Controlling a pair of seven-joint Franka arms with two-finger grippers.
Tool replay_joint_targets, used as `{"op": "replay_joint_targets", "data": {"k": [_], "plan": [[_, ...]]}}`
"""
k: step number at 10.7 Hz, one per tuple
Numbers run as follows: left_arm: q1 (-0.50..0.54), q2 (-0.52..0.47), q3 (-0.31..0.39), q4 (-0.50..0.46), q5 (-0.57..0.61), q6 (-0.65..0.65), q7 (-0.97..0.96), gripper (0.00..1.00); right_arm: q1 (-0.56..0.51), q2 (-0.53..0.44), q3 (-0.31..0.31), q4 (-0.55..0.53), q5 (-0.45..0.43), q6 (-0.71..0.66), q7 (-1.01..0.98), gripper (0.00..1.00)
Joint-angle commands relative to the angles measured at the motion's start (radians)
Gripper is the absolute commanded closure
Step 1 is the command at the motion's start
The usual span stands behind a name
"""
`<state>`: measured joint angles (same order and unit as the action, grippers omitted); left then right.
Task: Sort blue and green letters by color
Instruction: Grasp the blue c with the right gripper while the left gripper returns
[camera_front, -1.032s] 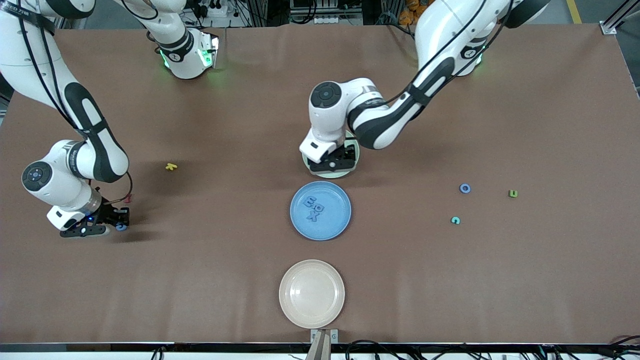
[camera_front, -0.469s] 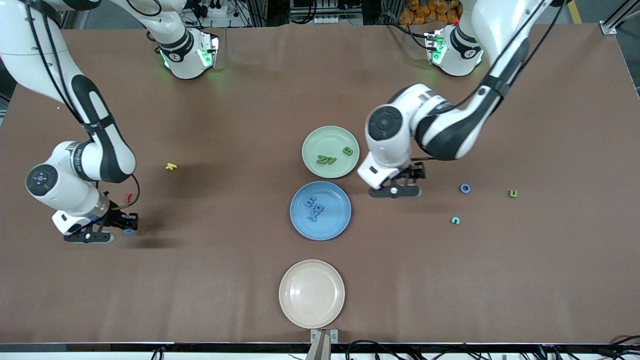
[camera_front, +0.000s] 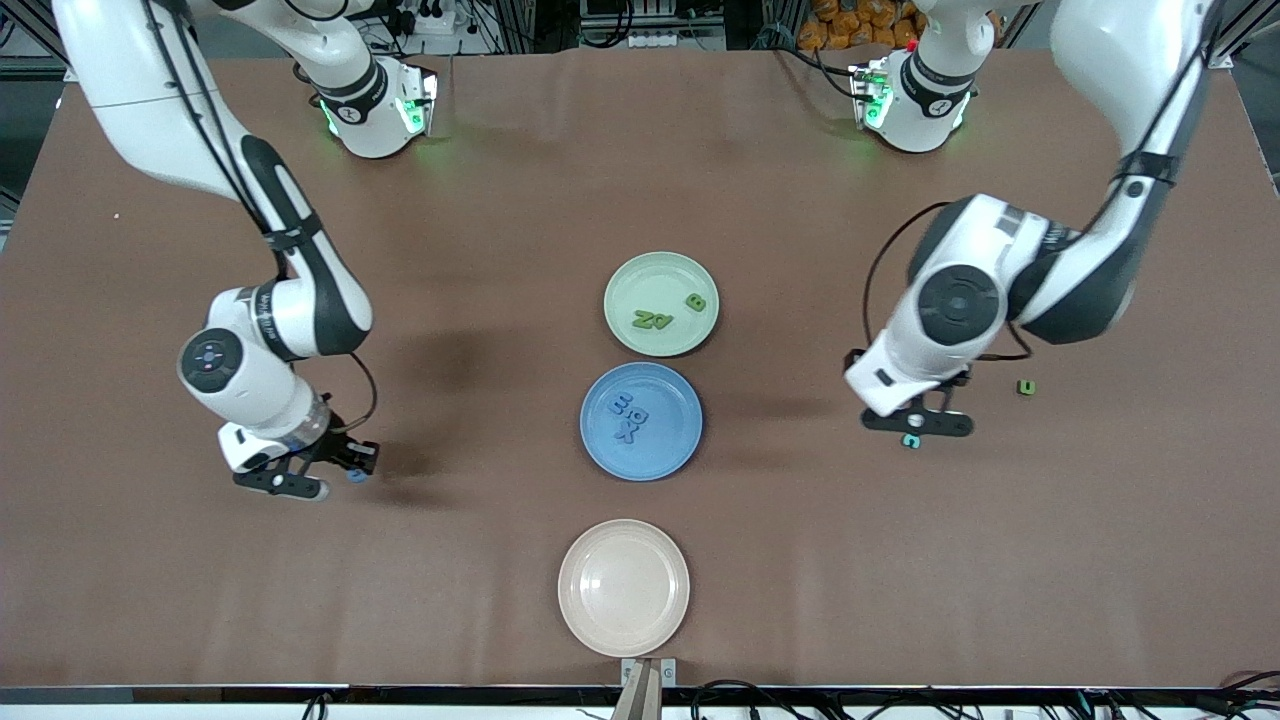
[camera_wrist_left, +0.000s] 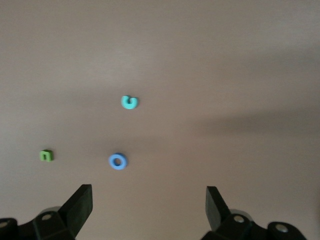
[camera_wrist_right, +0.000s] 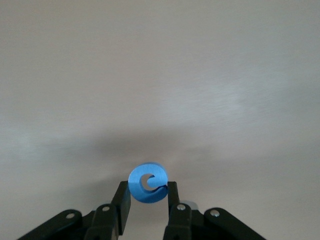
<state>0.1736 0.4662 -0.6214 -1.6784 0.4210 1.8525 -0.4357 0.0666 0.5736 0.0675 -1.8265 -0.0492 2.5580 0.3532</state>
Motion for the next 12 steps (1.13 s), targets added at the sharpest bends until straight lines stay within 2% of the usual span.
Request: {"op": "replay_joint_targets", "data": {"k": [1, 6, 8, 9, 12], "plan": [[0.171, -0.031, -0.073, -0.053, -0.031, -0.003, 0.135, 0.00, 0.105, -0.003, -0.003, 0.035, 0.020, -0.009, 0.133, 0.98], [0.294, -0.024, -0.073, -0.093, -0.031, 0.011, 0.287, 0.00, 0.335, 0.081, -0.005, 0.179, 0.017, 0.004, 0.348, 0.96], [0.345, -0.037, -0.066, -0.154, -0.034, 0.078, 0.394, 0.00, 0.398, 0.104, -0.005, 0.194, 0.019, 0.069, 0.392, 0.95], [0.369, -0.038, -0.042, -0.184, -0.036, 0.114, 0.441, 0.00, 0.429, 0.107, -0.003, 0.196, 0.019, 0.079, 0.408, 0.95], [0.311, -0.046, 0.170, -0.214, -0.121, 0.178, 0.699, 0.00, 0.492, 0.115, 0.015, 0.210, 0.017, 0.079, 0.444, 0.92]]}}
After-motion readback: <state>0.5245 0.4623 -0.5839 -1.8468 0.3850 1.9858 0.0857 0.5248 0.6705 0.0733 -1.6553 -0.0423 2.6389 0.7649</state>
